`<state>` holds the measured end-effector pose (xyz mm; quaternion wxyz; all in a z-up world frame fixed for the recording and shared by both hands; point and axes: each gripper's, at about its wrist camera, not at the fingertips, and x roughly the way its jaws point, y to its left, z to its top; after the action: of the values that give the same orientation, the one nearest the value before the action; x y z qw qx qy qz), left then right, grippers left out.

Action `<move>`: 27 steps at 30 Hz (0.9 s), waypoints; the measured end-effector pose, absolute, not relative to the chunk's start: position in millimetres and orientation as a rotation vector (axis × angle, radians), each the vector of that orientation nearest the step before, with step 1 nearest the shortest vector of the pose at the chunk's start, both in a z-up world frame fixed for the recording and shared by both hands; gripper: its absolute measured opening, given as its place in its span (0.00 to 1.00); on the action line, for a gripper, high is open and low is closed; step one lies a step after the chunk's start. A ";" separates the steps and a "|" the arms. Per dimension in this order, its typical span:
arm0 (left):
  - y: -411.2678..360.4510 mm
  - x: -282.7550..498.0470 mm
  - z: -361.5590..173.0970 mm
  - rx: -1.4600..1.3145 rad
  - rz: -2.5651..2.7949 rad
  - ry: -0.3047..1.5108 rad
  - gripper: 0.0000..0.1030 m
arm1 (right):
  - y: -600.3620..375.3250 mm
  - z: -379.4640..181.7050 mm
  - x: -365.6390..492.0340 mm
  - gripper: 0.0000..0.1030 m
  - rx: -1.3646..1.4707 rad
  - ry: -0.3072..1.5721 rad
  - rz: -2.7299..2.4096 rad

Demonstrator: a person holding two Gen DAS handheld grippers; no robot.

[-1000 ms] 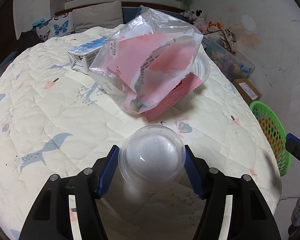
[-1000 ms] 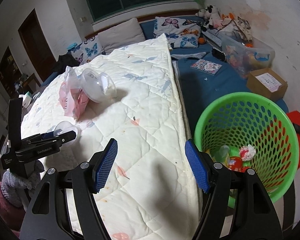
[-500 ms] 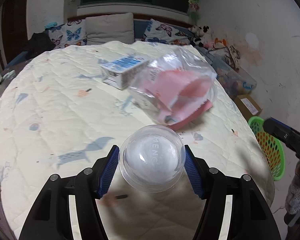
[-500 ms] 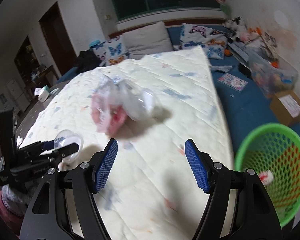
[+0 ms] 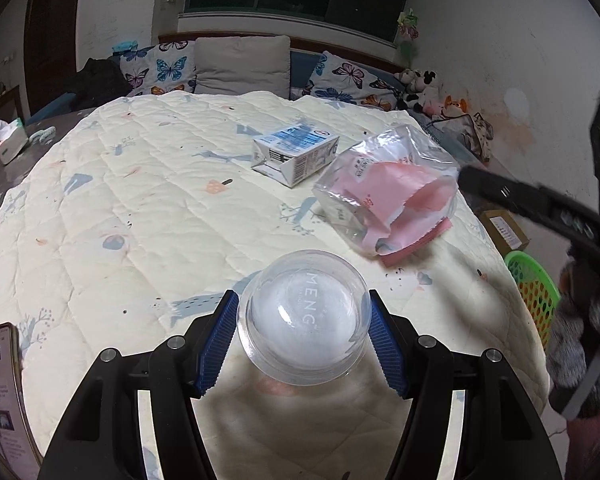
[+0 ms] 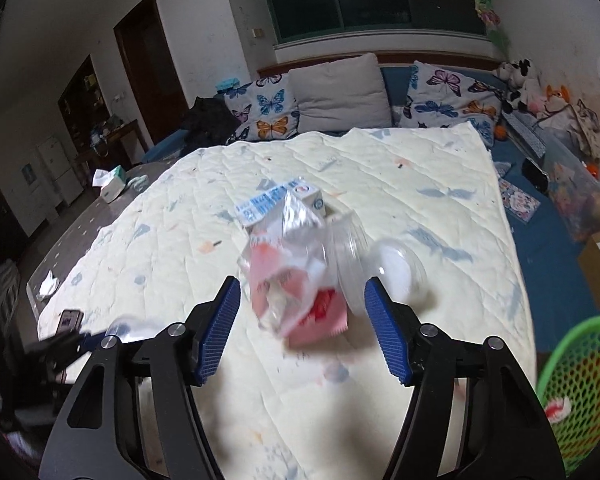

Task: Collect trash
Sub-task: 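Grasp the clear plastic lid with the left tool while the right tool grasps the clear bag, then carry the lid and bag to the green basket and release both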

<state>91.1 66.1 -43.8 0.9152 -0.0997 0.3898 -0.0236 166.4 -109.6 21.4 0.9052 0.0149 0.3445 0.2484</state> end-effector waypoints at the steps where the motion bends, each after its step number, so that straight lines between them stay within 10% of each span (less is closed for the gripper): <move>1: 67.3 90.4 -44.4 -0.207 -0.048 0.802 0.60 | -107.5 21.5 170.3 0.59 0.034 0.713 0.510; 16: 79.0 88.6 -48.9 -0.237 -0.028 0.807 0.60 | -89.3 10.2 187.3 0.28 0.023 0.723 0.514; 27: 63.2 89.4 -34.6 -0.217 -0.064 0.779 0.60 | -119.5 26.2 150.5 0.25 0.048 0.671 0.517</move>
<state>89.4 63.2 -34.6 0.9188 -0.1054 0.3791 -0.0310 150.5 -119.5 26.2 0.9112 0.0232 0.3257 0.2510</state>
